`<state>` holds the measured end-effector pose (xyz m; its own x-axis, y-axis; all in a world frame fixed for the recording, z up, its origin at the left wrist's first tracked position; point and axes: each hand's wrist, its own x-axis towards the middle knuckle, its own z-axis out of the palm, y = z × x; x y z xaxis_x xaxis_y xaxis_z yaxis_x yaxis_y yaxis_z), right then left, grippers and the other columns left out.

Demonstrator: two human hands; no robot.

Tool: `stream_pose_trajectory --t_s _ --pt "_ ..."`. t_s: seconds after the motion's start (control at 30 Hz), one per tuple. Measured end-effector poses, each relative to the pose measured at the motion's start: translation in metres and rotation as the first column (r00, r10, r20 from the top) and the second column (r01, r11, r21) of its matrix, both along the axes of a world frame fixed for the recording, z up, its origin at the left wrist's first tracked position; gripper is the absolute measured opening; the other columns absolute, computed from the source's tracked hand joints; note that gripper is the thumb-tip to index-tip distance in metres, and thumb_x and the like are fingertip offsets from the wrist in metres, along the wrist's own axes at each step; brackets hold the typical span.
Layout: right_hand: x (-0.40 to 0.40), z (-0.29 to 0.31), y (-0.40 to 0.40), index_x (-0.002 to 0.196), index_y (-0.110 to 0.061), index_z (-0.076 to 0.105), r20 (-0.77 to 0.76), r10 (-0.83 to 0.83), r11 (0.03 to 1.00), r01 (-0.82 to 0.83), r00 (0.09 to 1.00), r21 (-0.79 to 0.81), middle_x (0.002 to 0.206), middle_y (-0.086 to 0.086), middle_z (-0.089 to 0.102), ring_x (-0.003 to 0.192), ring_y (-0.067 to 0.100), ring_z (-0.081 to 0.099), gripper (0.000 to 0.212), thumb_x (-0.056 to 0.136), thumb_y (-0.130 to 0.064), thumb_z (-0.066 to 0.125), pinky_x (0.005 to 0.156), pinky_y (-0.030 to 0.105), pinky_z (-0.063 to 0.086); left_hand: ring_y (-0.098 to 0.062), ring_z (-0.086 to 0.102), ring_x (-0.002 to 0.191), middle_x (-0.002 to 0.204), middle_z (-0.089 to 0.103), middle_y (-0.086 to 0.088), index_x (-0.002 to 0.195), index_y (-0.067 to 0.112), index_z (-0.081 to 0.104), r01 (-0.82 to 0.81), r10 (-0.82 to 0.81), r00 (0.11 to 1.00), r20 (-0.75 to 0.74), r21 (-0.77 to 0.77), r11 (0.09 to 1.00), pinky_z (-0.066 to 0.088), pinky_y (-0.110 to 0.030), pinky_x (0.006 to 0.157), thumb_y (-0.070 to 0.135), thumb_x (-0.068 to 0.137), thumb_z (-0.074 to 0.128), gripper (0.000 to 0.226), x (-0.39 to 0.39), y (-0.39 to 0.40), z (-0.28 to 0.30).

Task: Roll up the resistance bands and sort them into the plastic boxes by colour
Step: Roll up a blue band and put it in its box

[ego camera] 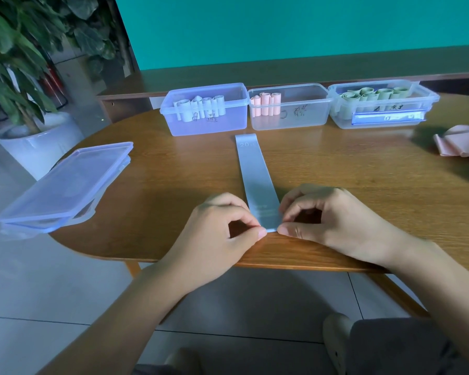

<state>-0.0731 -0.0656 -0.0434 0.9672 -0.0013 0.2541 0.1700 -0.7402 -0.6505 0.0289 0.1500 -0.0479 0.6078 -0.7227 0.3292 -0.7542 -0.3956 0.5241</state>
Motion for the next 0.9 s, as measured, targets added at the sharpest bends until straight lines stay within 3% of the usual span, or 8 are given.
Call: stream_pose_trajectory --t_s 0.2,0.43,0.53,0.6,0.67,0.77,0.9 --pt "0.008 0.004 0.001 0.076 -0.027 0.078 -0.186 -0.130 0.990 0.139 0.974 0.038 0.110 -0.025 0.060 0.093 -0.005 0.058 0.016 0.081 -0.042 0.080 0.075 0.017 0.045 0.000 0.051 0.106 0.104 0.053 0.020 0.097 0.028 0.076 -0.059 0.068 0.991 -0.119 0.075 0.995 0.041 -0.016 0.081 0.043 0.089 0.067 0.019 0.002 -0.006 0.004" --pt "0.018 0.012 0.004 0.070 -0.021 0.078 -0.303 -0.183 0.976 0.211 0.935 0.063 0.108 -0.023 0.060 0.084 -0.008 0.057 0.018 0.077 -0.037 0.086 0.069 0.018 0.040 -0.001 0.054 0.095 0.106 0.053 0.015 0.092 0.022 0.077 -0.121 0.144 0.981 -0.130 0.172 0.978 0.036 -0.006 0.064 0.041 0.089 0.068 0.021 0.001 -0.017 0.012" --pt "0.019 0.015 0.006 0.068 -0.018 0.076 -0.318 -0.198 0.972 0.228 0.927 0.060 0.107 -0.021 0.061 0.088 0.000 0.060 0.021 0.075 -0.034 0.087 0.072 0.027 0.046 -0.002 0.057 0.091 0.104 0.054 0.015 0.085 0.021 0.078 -0.132 0.157 0.980 -0.120 0.191 0.973 0.038 -0.005 0.060 0.041 0.087 0.070 0.021 0.001 -0.019 0.014" --pt "0.019 0.015 0.005 0.069 -0.014 0.073 -0.312 -0.217 0.968 0.246 0.925 0.055 0.103 -0.013 0.065 0.090 0.012 0.063 0.026 0.072 -0.035 0.088 0.077 0.040 0.052 -0.003 0.057 0.091 0.104 0.053 0.014 0.084 0.022 0.076 -0.135 0.162 0.978 -0.129 0.195 0.972 0.036 -0.007 0.063 0.041 0.086 0.071 0.020 0.001 -0.020 0.016" --pt "0.019 0.013 0.003 0.072 -0.017 0.071 -0.302 -0.204 0.970 0.234 0.931 0.066 0.096 -0.005 0.069 0.087 0.018 0.065 0.025 0.072 -0.036 0.088 0.079 0.045 0.053 -0.004 0.055 0.092 0.103 0.051 0.013 0.084 0.025 0.068 -0.142 0.167 0.978 -0.123 0.190 0.971 0.036 -0.010 0.067 0.043 0.084 0.072 0.018 0.002 -0.018 0.017" --pt "0.018 0.009 0.001 0.077 -0.030 0.070 -0.232 -0.114 0.986 0.138 0.966 0.092 0.088 -0.010 0.064 0.081 0.006 0.058 0.017 0.076 -0.030 0.087 0.075 0.031 0.047 -0.004 0.053 0.095 0.101 0.052 0.015 0.084 0.030 0.059 -0.094 0.104 0.990 -0.092 0.101 0.990 0.037 -0.013 0.072 0.038 0.083 0.074 0.017 0.004 -0.013 0.014" --pt "0.013 0.005 0.000 0.086 -0.038 0.073 -0.147 0.043 0.998 -0.035 0.988 0.056 0.106 -0.014 0.060 0.103 0.007 0.057 0.016 0.085 -0.024 0.080 0.092 0.021 0.042 -0.006 0.058 0.089 0.090 0.059 0.018 0.088 0.029 0.071 0.075 -0.075 0.997 0.008 0.025 0.997 0.038 -0.008 0.070 0.017 0.089 0.071 0.012 0.002 -0.010 0.004"
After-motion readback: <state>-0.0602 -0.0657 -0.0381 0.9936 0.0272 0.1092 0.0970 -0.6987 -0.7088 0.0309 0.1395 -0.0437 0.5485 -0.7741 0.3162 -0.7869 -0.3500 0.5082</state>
